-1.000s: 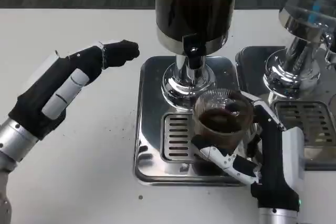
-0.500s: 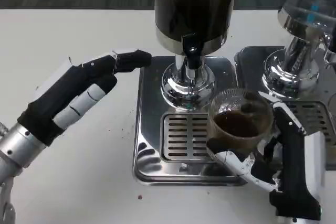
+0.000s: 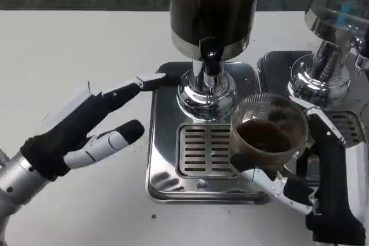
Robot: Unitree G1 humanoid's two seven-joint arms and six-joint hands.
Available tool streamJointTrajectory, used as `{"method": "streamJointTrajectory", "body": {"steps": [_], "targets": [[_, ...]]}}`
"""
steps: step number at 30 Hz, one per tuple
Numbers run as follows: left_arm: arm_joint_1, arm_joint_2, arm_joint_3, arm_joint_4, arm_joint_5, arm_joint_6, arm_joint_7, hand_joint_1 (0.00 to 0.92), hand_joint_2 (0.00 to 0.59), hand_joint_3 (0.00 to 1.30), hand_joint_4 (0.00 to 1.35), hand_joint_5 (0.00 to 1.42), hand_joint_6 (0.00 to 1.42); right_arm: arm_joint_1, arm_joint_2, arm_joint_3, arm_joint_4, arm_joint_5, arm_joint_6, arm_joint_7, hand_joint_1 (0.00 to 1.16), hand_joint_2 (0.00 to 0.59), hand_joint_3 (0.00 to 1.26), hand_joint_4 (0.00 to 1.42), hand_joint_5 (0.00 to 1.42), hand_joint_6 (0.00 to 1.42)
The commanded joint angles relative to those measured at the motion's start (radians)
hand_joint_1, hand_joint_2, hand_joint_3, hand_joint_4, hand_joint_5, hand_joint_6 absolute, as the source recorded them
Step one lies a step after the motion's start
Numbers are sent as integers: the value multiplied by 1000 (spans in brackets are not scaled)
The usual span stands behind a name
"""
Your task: Grasp the cup under the faucet to collect the drink, then remove the cup.
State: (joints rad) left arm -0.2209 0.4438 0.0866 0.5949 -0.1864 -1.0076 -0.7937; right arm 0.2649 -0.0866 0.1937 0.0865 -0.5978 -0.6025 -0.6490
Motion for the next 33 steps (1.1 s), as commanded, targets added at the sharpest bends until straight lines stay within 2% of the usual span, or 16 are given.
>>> {"method": "streamJointTrajectory", "body": {"steps": [1, 5, 16, 33], "targets": [[37, 39, -18, -60, -8, -39, 1, 0, 188, 203, 118, 98, 131, 17, 6, -15, -75, 21, -23, 24, 940, 128, 659, 735, 951, 1334], [54, 67, -27, -93, -18, -59, -2, 0, 186, 188, 96, 79, 111, 34, 9, -21, -106, 25, -26, 48, 940, 128, 661, 742, 951, 1334], [126, 191, -67, -186, -76, -159, -28, 0, 186, 172, 80, 57, 92, 91, 12, -29, -163, 26, -37, 87, 940, 128, 668, 745, 952, 1334], [224, 295, -104, -281, -136, -218, -22, 0, 186, 167, 76, 56, 90, 152, 16, -31, -225, 37, -54, 124, 935, 136, 676, 763, 963, 1351]]}}
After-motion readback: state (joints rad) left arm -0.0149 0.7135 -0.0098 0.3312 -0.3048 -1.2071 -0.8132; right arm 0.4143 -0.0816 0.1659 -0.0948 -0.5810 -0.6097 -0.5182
